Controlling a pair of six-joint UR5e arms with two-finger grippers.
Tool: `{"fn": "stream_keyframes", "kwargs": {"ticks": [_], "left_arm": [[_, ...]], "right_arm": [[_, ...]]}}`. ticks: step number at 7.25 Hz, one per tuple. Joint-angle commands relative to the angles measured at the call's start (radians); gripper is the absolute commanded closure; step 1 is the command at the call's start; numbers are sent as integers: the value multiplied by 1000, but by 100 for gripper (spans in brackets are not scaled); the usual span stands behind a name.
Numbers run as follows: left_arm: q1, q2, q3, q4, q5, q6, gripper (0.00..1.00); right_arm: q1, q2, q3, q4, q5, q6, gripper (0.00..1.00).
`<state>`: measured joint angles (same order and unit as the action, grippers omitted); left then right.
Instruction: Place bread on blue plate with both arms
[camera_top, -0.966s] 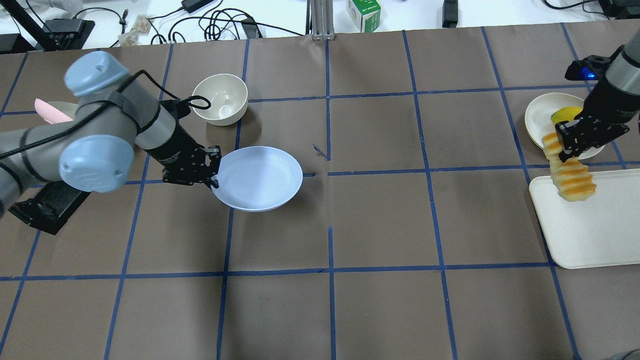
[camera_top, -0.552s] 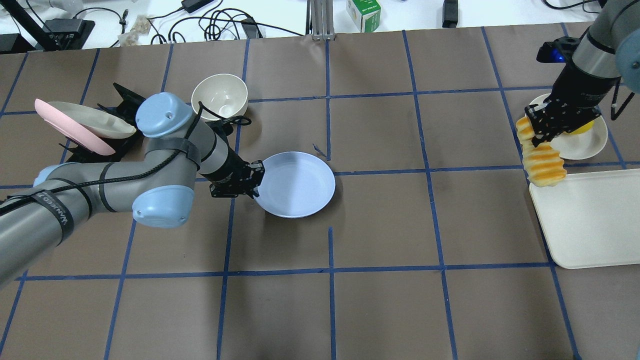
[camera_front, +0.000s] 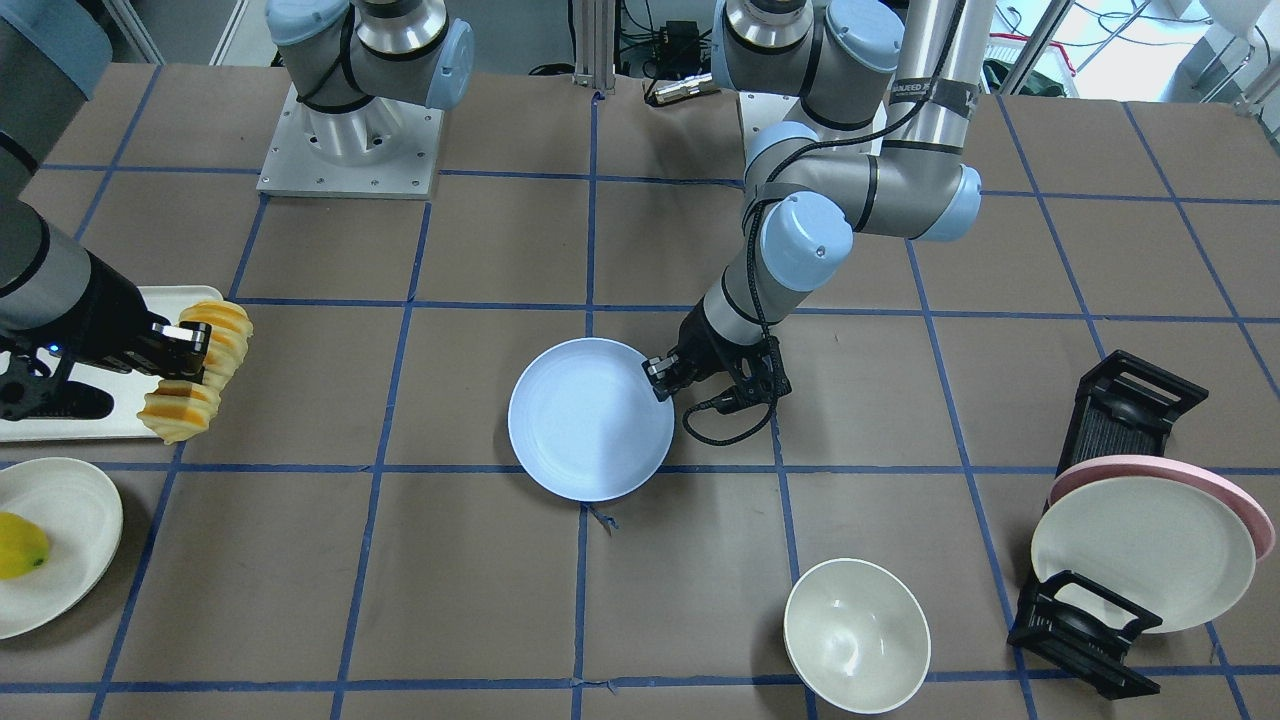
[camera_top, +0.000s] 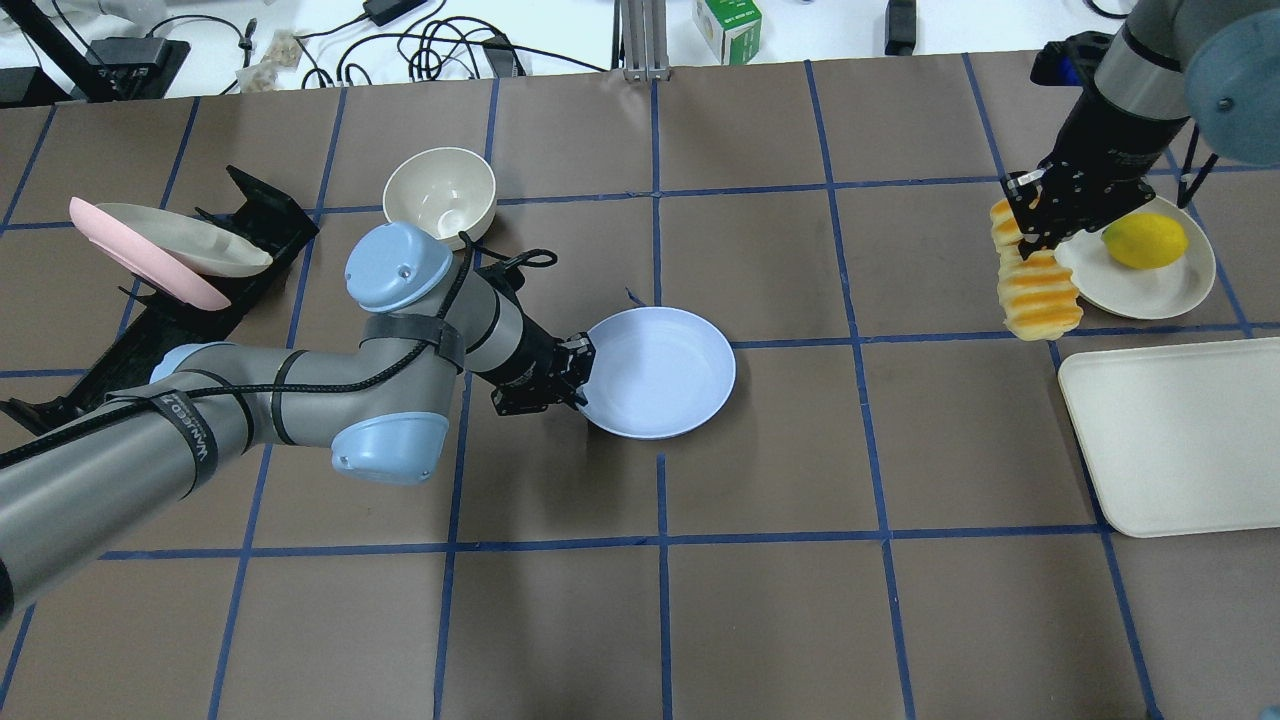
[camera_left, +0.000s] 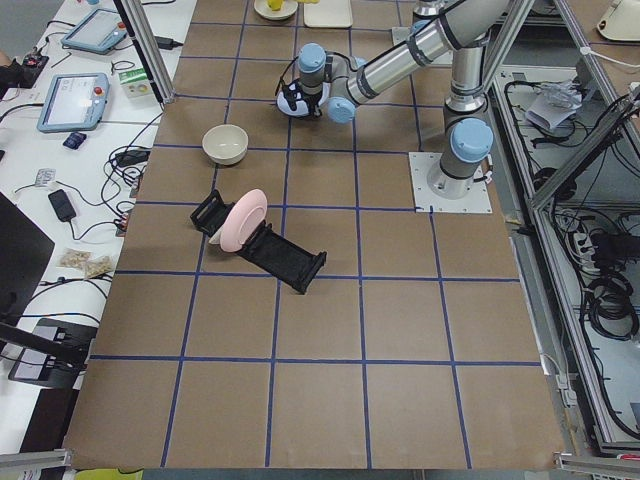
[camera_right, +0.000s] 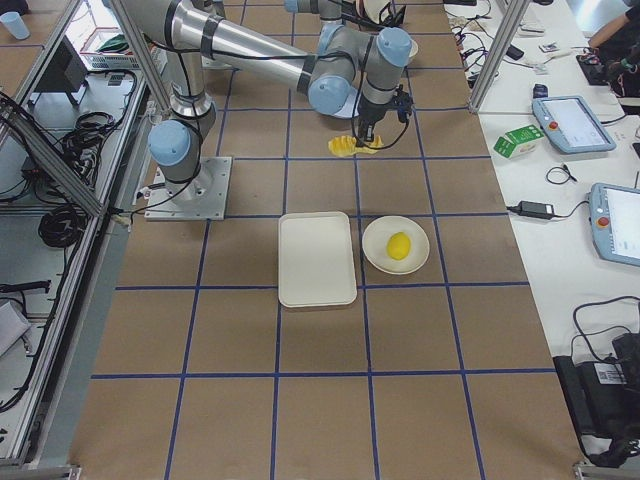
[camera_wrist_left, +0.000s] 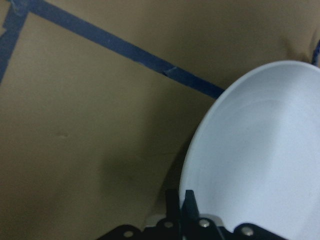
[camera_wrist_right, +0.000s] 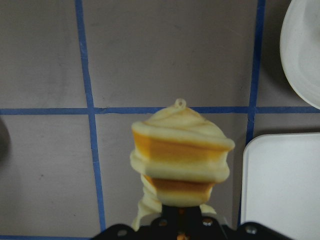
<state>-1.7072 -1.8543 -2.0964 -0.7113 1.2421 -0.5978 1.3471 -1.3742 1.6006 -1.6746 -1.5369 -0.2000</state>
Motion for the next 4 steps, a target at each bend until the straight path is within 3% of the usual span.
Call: {"fn": "stream_keyframes", "kwargs": {"ticks": [1,3,4], "left_arm": [[-8,9,22,12,16,-7,16],[41,52,87,-40,129,60,0],[82,85,126,-154,131,149,0]], "right_arm": [[140,10,-52,7,73,220,100],[237,30,-65,7,86,286,100],[289,44,-57,7,84,295,100]]}}
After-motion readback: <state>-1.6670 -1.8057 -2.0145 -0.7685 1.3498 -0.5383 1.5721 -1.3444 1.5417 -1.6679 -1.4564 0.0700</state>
